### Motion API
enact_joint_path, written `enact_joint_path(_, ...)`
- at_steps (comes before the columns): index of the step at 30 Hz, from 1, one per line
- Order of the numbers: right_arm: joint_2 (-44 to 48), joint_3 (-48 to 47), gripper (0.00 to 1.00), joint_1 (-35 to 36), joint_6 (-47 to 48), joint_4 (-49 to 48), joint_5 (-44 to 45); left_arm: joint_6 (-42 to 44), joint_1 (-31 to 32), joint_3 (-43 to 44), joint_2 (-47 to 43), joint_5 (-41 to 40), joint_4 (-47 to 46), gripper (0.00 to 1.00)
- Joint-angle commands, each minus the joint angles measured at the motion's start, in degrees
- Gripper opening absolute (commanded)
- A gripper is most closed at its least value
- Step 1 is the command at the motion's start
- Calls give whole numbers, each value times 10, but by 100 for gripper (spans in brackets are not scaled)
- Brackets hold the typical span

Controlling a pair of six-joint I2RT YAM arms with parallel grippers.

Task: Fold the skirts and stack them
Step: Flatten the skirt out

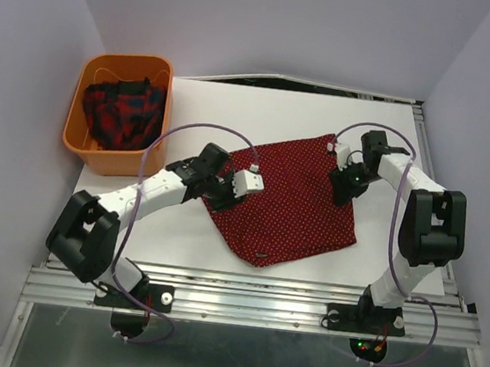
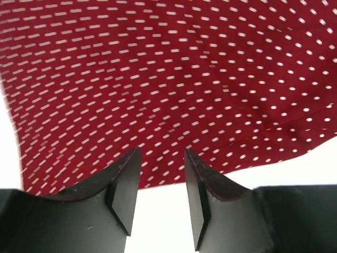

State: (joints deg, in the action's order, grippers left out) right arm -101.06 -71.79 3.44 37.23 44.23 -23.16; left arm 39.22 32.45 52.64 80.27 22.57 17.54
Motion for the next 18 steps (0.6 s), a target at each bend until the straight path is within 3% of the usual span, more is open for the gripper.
enact_joint_path(1, 3, 24, 53, -1, 13, 57, 20, 28, 49, 3, 37, -43, 28, 43)
enact_joint_path(4, 4, 44, 50, 4, 27, 70, 23, 59, 80, -37, 45, -65, 43, 37)
enact_joint_path(8, 10, 33, 49, 4, 21, 89, 14, 76, 104, -56, 24, -78, 53, 35)
enact_joint_path(12, 14, -16, 52, 4, -8, 110, -25, 64, 111, -33, -46, -21, 52, 50)
enact_joint_path(18, -13, -93, 53, 4, -66, 105, -67, 55, 169, 5, -66, -3, 58, 53)
